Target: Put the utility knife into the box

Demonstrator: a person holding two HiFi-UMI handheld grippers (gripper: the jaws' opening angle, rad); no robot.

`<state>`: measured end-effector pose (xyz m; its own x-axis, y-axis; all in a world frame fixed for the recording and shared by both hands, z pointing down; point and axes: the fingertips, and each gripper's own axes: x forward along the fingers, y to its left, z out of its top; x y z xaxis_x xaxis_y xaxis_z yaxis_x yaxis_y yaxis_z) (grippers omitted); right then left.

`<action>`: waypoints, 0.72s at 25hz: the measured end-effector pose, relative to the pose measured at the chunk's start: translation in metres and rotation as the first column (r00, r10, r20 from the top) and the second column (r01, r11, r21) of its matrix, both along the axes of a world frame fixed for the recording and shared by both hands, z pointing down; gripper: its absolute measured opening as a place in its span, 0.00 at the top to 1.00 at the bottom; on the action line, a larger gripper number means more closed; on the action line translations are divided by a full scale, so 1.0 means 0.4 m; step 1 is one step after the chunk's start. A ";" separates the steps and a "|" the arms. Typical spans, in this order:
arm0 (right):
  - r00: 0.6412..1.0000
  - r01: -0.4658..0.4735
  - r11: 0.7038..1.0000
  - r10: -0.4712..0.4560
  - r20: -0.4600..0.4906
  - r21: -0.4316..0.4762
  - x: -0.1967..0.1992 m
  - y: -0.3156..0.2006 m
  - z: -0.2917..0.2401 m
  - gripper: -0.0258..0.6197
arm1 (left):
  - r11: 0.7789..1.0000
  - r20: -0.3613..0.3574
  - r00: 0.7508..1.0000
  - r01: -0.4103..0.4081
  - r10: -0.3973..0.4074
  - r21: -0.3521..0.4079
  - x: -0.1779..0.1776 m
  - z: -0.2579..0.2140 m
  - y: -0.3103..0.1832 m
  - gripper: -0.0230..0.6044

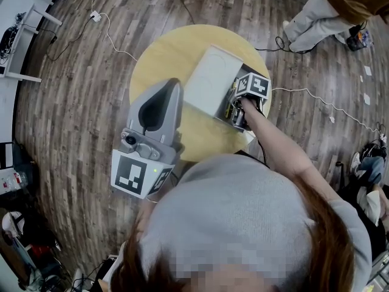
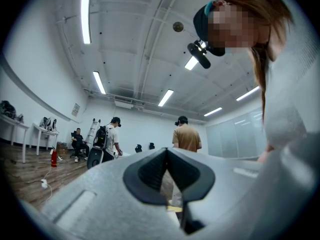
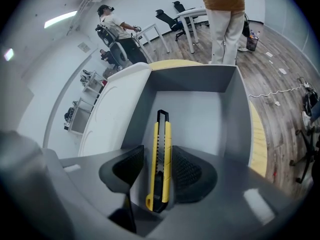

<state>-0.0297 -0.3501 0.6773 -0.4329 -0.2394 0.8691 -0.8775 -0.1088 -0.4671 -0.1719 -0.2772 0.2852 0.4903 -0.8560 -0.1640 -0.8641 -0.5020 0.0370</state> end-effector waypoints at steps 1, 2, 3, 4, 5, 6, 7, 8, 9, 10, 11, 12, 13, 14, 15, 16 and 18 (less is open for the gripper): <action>1.000 -0.004 1.000 0.004 0.006 0.004 -0.001 0.000 -0.002 0.68 | 1.000 0.001 1.000 -0.001 0.001 -0.001 0.001 0.001 0.001 0.96; 1.000 -0.004 1.000 0.004 0.010 0.008 -0.001 0.001 -0.005 0.68 | 1.000 0.001 1.000 -0.003 0.003 -0.001 0.003 0.001 0.002 0.96; 1.000 -0.003 1.000 0.003 0.013 0.014 -0.001 0.001 -0.008 0.68 | 1.000 0.002 1.000 -0.005 0.005 0.000 0.006 0.002 0.002 0.96; 1.000 -0.004 1.000 0.004 0.016 0.019 0.000 0.002 -0.012 0.69 | 1.000 0.003 1.000 -0.008 0.008 0.000 0.010 0.002 0.002 0.96; 1.000 -0.007 1.000 0.006 0.018 0.024 0.002 0.001 -0.016 0.69 | 1.000 0.005 1.000 -0.011 0.011 -0.001 0.014 0.003 0.001 0.96; 1.000 -0.010 1.000 0.009 0.022 0.028 0.002 0.000 -0.020 0.69 | 1.000 0.005 1.000 -0.016 0.016 -0.002 0.017 0.003 0.000 0.96; 1.000 -0.012 0.999 0.011 0.026 0.031 0.001 0.000 -0.025 0.69 | 1.000 0.006 1.000 -0.021 0.021 -0.003 0.020 0.002 0.000 0.96; 0.999 -0.013 0.999 0.012 0.031 0.034 0.000 0.000 -0.030 0.70 | 1.000 0.006 1.000 -0.026 0.026 -0.003 0.021 0.001 0.002 0.96; 0.999 -0.014 0.999 0.013 0.036 0.037 -0.002 0.000 -0.035 0.70 | 1.000 0.007 1.000 -0.031 0.031 -0.001 0.023 -0.002 0.003 0.96; 0.999 -0.013 0.999 0.012 0.039 0.040 -0.003 0.000 -0.040 0.70 | 0.999 0.008 0.999 -0.035 0.035 0.002 0.025 -0.005 0.005 0.96; 0.999 -0.009 0.999 0.007 0.040 0.044 -0.003 0.001 -0.045 0.70 | 0.999 0.010 0.999 -0.040 0.040 0.006 0.027 -0.007 0.006 0.96; 0.999 0.000 0.999 -0.001 0.038 0.050 -0.003 0.003 -0.049 0.70 | 0.999 0.013 0.999 -0.045 0.045 0.008 0.030 -0.008 0.007 0.96; 0.999 0.011 0.998 -0.013 0.032 0.056 -0.001 0.004 -0.054 0.69 | 0.999 0.016 0.999 -0.049 0.049 0.009 0.033 -0.008 0.008 0.96; 0.999 0.022 0.998 -0.024 0.024 0.063 0.002 0.006 -0.058 0.69 | 0.999 0.018 0.998 -0.053 0.053 0.010 0.037 -0.007 0.009 0.96; 0.999 0.033 0.997 -0.034 0.015 0.070 0.008 0.009 -0.062 0.69 | 0.998 0.019 0.998 -0.057 0.057 0.010 0.041 -0.006 0.009 0.96; 0.999 0.042 0.996 -0.043 0.009 0.075 0.015 0.012 -0.067 0.70 | 0.998 0.020 0.998 -0.061 0.061 0.010 0.045 -0.006 0.010 0.96; 0.999 0.049 0.995 -0.051 0.019 0.087 0.026 0.018 -0.082 0.73 | 0.997 0.023 0.997 -0.073 0.072 0.010 0.056 -0.004 0.011 0.96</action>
<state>-0.0195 -0.3428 0.6445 -0.4644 -0.2906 0.8366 -0.8705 -0.0239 -0.4916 -0.1497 -0.2729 0.2837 0.5547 -0.8164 -0.1608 -0.8260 -0.5635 0.0119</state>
